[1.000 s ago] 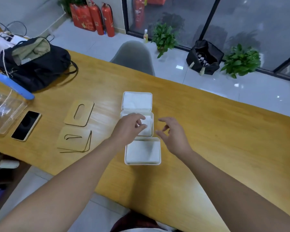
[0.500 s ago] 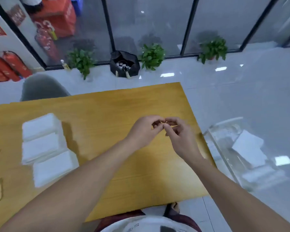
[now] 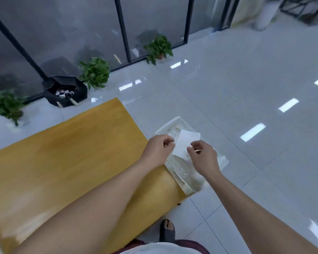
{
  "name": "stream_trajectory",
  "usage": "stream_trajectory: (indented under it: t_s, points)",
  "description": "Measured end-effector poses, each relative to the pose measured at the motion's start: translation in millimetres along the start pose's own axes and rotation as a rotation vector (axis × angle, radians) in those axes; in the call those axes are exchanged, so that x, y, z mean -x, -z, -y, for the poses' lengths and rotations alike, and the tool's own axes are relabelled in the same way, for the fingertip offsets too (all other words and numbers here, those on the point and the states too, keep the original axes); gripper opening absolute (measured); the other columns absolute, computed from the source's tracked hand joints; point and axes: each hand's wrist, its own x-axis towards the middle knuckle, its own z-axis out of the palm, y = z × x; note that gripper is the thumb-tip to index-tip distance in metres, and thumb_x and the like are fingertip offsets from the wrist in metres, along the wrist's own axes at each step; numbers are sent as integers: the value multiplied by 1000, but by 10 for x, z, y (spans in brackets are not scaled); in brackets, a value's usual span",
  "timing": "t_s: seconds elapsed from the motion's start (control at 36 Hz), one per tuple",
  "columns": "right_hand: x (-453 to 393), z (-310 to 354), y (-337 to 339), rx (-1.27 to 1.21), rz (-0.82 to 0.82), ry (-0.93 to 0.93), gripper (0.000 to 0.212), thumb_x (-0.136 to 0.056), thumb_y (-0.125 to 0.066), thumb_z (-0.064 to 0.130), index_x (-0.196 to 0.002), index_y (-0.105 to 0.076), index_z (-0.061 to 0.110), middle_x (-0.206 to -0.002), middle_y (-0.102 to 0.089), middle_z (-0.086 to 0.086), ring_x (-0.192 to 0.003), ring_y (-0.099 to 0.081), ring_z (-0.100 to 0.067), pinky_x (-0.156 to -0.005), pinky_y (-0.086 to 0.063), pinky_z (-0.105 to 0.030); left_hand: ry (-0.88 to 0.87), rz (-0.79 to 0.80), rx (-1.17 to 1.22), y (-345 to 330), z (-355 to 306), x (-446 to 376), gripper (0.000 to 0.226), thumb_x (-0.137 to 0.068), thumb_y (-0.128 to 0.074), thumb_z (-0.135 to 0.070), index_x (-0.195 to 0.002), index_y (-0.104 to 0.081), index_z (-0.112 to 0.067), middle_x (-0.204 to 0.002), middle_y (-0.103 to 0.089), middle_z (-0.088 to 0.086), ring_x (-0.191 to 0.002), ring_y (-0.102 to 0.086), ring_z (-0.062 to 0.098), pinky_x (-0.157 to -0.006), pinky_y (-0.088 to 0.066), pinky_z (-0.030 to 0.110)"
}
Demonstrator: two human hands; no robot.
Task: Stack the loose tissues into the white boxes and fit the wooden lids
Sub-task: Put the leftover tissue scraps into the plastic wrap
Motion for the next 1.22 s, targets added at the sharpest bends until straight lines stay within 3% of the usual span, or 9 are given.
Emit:
stream_trajectory:
  t_s: [0.17,0.33,0.39,0.47,0.58,0.69,1.0,1.11,1.22]
  points:
    - [-301,-321,66,97,-22,-144,28,-99,-72,29,-123,-69,15,-94,-71,11,-87,-66,-6,-71,-46,-20,97,112,-157,-276,-67,-315,38,-106,-68,-30,-140,-67,-13,-121,-71,4,-111,-67,24,-97,-54,34]
    - [-415,-380,-8,54,30,-191,19,-93,-75,23,-107,-68,14,-91,-76,0,-88,-76,-23,-86,-61,-45,148,125,-247,-443,28,-451,19,-103,-68,-28,-101,-61,-11,-90,-58,1,-82,-52,21,-75,-47,37]
    - [-447,-384,-12,32,37,-196,21,-92,-78,23,-109,-69,14,-90,-75,1,-87,-76,-23,-88,-61,-46,187,119,-214,-483,66,-493,17,-102,-70,-28,-96,-54,-23,-96,-61,-2,-86,-56,21,-82,-51,38]
    - [-480,-379,-6,-3,18,-193,26,-91,-82,24,-113,-69,16,-84,-73,3,-85,-74,-18,-85,-60,-41,209,91,-180,-521,102,-567,42,-101,-70,-26,-84,-35,-41,-100,-56,-6,-86,-50,16,-82,-46,35]
    - [-527,-331,10,-103,34,-218,23,-89,-85,26,-105,-71,17,-81,-72,-7,-70,-67,-15,-70,-53,-32,251,118,-161,-555,121,-640,16,-100,-69,-29,-114,-62,-29,-101,-63,-15,-84,-59,9,-75,-48,27]
    - [-575,-290,25,-129,116,-217,35,-93,-80,32,-89,-70,-1,-71,-57,-5,-64,-53,-19,-63,-41,-38,249,156,-135,-583,78,-648,47,-97,-73,-29,-142,-61,-26,-106,-64,-16,-98,-65,9,-82,-54,26]
    - [-555,-300,170,-188,153,-121,21,-92,-70,19,-88,-65,-1,-70,-55,-4,-65,-48,-20,-63,-38,-38,188,83,-102,-566,13,-578,46,-102,-71,-41,-143,-61,-25,-132,-61,-11,-114,-63,9,-95,-47,25]
    - [-498,-240,275,-419,219,-76,14,-98,-73,19,-103,-83,27,-97,-83,2,-89,-79,-14,-68,-58,-22,220,106,167,-500,-92,-540,43,-100,-71,-45,-141,-62,-33,-118,-74,-20,-100,-72,-2,-86,-58,23]
    - [-456,-194,313,-484,239,-56,17,-101,-72,26,-109,-83,36,-106,-83,4,-100,-79,-15,-73,-59,-20,215,161,335,-479,-149,-506,24,-105,-68,-37,-128,-69,-37,-113,-81,-20,-99,-78,3,-92,-65,38]
